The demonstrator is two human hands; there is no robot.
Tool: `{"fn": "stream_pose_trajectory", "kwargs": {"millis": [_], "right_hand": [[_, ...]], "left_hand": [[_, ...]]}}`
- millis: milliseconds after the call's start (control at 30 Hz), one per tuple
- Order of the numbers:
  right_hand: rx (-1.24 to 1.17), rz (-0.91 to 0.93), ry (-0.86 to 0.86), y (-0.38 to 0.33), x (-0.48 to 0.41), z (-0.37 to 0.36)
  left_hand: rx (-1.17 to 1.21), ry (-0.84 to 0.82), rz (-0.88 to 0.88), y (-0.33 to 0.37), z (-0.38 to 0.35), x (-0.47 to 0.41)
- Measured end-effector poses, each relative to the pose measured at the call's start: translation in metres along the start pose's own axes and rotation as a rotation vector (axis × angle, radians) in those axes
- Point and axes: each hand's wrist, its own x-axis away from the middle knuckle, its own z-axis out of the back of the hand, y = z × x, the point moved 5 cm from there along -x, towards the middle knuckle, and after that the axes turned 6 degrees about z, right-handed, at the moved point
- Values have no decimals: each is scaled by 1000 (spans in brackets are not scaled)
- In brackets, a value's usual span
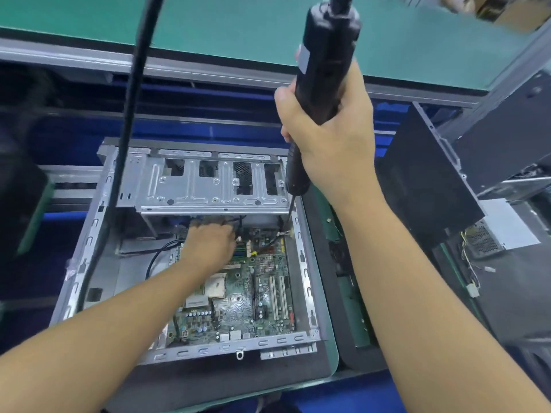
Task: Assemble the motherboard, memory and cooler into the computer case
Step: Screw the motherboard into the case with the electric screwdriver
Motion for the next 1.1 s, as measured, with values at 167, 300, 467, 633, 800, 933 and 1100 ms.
{"fn": "stream_pose_trajectory", "kwargs": {"millis": [167, 300, 467, 633, 800, 933, 1100], "right_hand": [[67, 75, -30, -26, -16, 7], [130, 96, -29, -32, -23, 24], [133, -34, 34, -11, -11, 49], [162, -89, -7, 4, 4, 59], [122, -127, -65, 10, 8, 38], [111, -141, -98, 13, 9, 19], [149, -170, -99, 21, 11, 3]], "left_hand": [[-52, -101, 2, -12, 1, 2], [95, 88, -74, -2, 16, 6], [143, 30, 95, 4, 22, 1], [93, 72, 321, -53, 24, 12], [275, -103, 433, -92, 13, 22], [218, -176, 333, -97, 3, 28], [130, -231, 236, -101, -4, 28]]}}
